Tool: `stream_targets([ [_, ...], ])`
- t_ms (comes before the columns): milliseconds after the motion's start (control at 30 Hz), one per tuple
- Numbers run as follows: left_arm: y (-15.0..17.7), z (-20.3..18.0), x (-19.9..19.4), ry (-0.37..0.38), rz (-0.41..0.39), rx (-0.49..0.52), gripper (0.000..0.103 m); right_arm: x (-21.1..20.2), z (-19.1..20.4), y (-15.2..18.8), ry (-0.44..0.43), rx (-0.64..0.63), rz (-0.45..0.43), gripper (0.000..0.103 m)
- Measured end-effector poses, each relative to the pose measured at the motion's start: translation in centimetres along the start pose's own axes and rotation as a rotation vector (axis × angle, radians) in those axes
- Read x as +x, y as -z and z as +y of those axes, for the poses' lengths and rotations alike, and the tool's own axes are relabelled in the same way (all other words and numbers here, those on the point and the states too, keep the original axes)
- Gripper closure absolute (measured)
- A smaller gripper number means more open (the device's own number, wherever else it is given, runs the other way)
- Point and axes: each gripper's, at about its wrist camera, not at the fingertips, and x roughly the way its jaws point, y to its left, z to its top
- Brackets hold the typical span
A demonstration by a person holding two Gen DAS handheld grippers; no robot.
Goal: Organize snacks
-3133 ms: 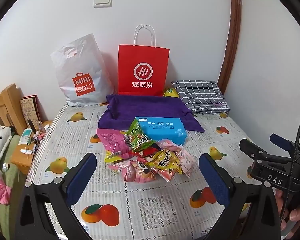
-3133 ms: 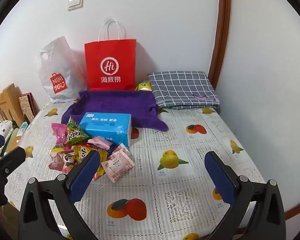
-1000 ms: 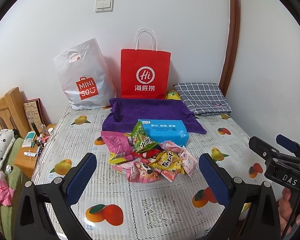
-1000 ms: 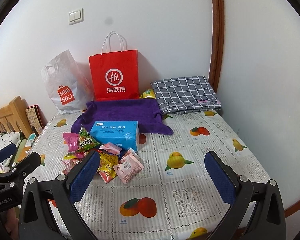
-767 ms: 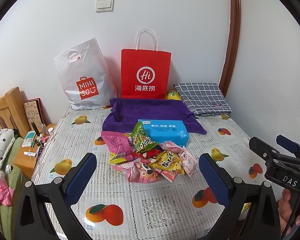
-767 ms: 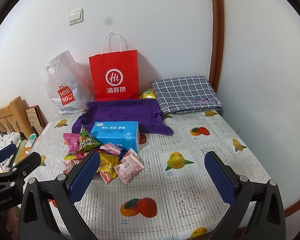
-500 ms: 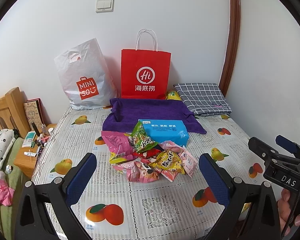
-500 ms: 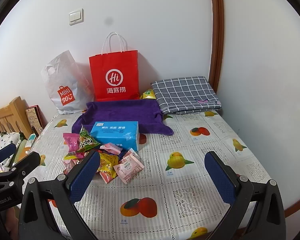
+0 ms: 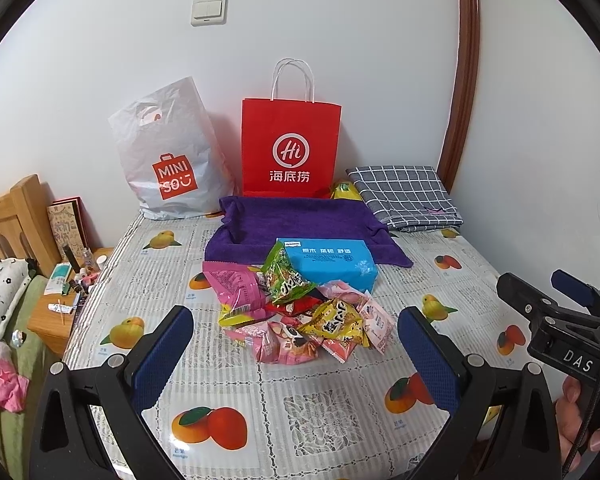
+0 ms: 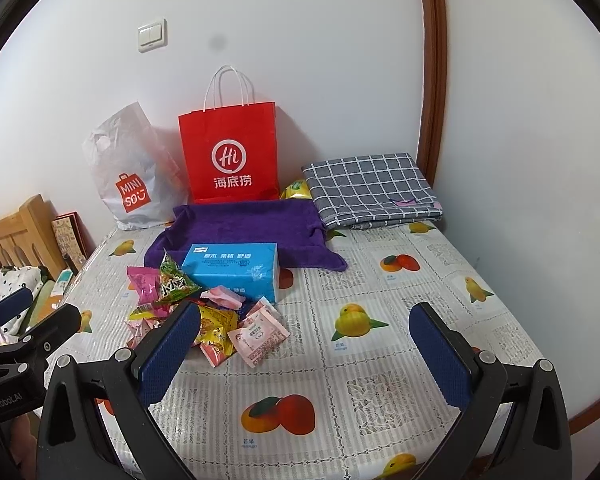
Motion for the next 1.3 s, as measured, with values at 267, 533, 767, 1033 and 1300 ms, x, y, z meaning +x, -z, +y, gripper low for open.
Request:
stream_targets([
  [267, 0.0, -0.1, 0.4, 0.000, 0.005, 0.001, 0.000, 0.3, -0.3, 0.2, -0.015, 0.003, 0.003, 0.000],
  [533, -0.3, 0.7, 2.2, 0.001, 0.020, 0.003, 0.000, 2.4, 0.0, 1.0, -0.069, -0.016, 0.026, 0.001],
  [767, -0.2, 2.4, 6.0, -0.021, 0.074, -0.008, 0.000, 7.2, 0.6, 2.7, -0.098, -0.051, 0.118, 0.004],
  [1033, 0.3, 4.4, 11.3, -0.032, 0.158, -0.043, 0.000, 13.5, 0.6, 5.0, -0.171, -0.056, 0.180, 0.015],
  [1300, 0.5, 6.5, 14.8, -0.018, 0.214, -0.097, 0.001, 16.5, 3.1, 7.1, -0.230, -0.215, 0.214, 0.018],
])
